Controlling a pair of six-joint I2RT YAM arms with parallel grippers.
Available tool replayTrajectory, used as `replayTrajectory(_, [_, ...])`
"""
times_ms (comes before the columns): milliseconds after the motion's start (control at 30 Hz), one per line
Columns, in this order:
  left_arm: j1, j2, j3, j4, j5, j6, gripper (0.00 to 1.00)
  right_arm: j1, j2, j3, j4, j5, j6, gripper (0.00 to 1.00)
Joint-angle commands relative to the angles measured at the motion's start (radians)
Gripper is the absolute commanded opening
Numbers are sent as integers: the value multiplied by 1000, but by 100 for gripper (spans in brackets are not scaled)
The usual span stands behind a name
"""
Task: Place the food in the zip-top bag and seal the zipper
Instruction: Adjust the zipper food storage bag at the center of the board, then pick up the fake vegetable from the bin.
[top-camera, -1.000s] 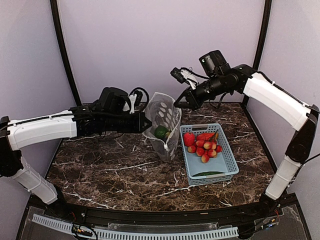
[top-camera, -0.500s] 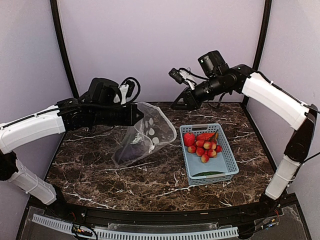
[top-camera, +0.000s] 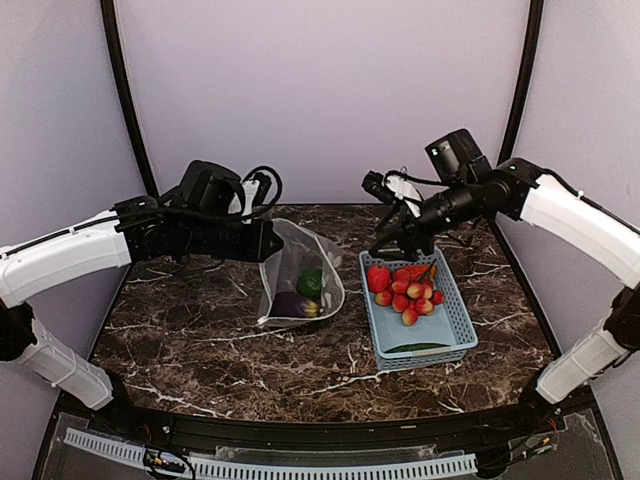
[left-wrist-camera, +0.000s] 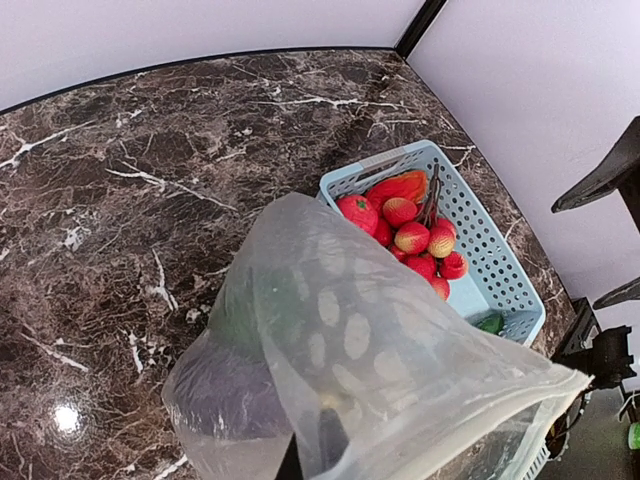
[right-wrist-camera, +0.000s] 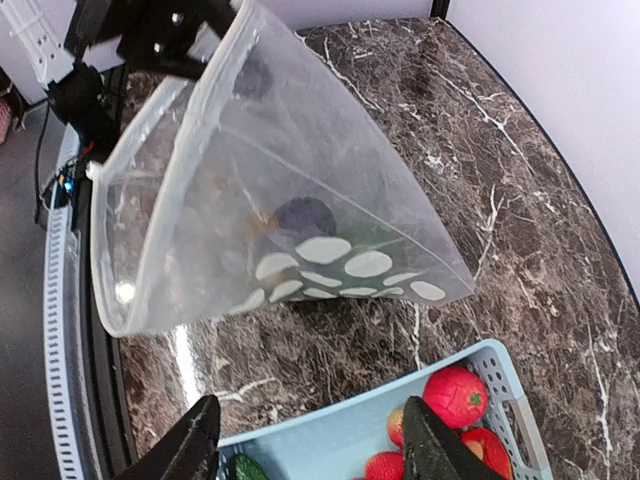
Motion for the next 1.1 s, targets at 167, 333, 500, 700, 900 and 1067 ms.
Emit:
replayTrajectory(167, [-3, 21, -18, -29, 60, 26, 1, -39, -154, -307, 62, 140, -244, 61])
replayTrajectory(333, [-3, 21, 2, -26, 59, 40, 1, -70, -174, -387, 20, 105, -285, 56])
replayTrajectory(500, [-3, 19, 9, -34, 53, 50, 1, -71, -153, -450, -9, 101, -333, 54])
replayTrajectory(700, [-3, 12, 7, -44, 51, 56, 1, -71, -55, -435, -99, 85, -359, 50])
replayTrajectory(900, [-3, -1, 2, -43, 38, 67, 1, -71, 24, -422, -106, 95, -376, 48])
replayTrajectory(1067, [-3, -5, -3, -45, 26, 76, 1, -59, 58, -414, -102, 72, -396, 48])
